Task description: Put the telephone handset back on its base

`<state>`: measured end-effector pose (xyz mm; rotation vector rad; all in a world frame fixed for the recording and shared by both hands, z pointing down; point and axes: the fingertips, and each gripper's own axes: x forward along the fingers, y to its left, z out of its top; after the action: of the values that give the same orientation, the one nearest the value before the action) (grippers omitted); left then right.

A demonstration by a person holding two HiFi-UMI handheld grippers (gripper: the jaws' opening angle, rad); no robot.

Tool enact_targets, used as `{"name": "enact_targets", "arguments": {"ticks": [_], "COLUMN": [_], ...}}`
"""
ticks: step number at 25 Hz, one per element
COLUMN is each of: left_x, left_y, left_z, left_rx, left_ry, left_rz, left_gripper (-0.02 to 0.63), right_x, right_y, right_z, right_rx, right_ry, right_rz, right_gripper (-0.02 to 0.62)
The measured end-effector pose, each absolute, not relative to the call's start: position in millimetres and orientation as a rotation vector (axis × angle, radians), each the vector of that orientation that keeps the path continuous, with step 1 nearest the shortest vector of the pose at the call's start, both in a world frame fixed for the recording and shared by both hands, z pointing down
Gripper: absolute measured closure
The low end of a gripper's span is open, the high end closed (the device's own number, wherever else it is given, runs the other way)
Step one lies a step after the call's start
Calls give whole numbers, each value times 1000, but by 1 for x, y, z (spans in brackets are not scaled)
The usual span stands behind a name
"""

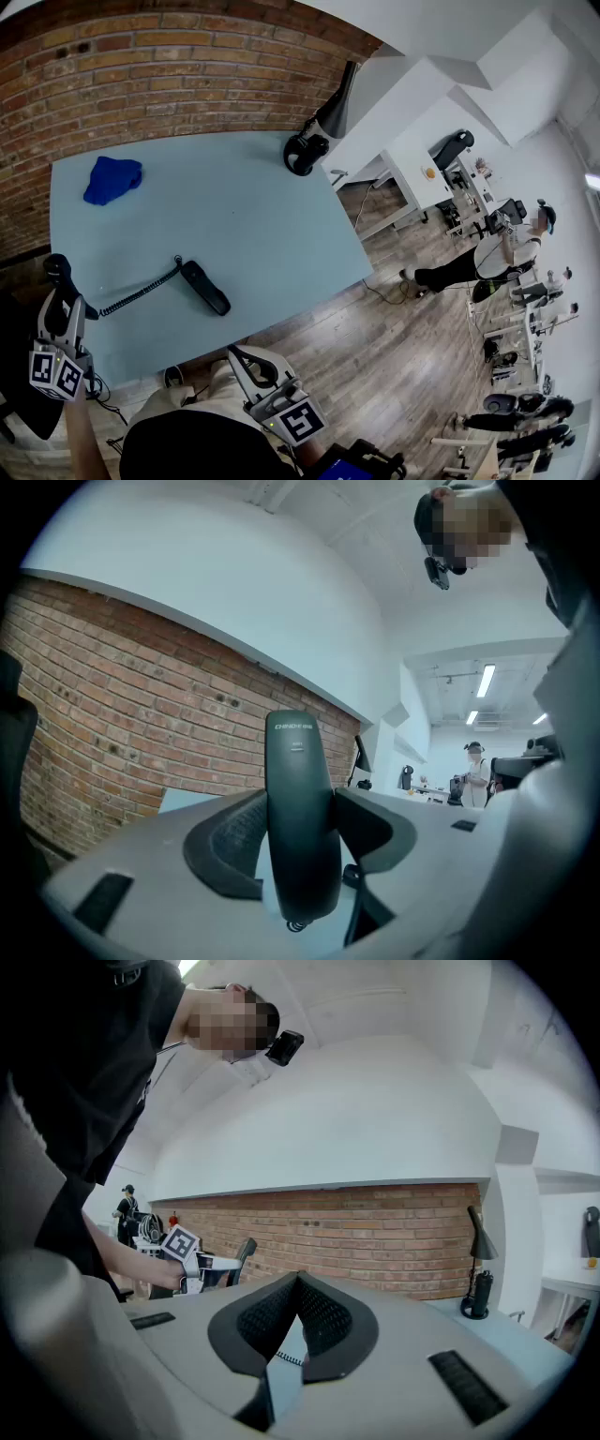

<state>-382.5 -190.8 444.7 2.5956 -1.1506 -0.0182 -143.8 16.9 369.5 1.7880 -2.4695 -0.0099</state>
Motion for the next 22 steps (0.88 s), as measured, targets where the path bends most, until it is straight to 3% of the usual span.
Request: {"name": "enact_targets", "arguments": {"ticks": [11,22], "left_x": [-349,-265], "left_y": [-152,-110], "left_z": [457,471], "left_rx": [2598,2523], "left_ry": [-1056,-1185], "left_rz": [45,113], "left_gripper": [351,353], "right_x": [-151,-52], "right_y": [20,26], "right_z": [396,410], "right_rx": [1677,1560], "right_ry": [-2564,-2644], "right_rz": [168,235], "right_gripper": [575,575]}}
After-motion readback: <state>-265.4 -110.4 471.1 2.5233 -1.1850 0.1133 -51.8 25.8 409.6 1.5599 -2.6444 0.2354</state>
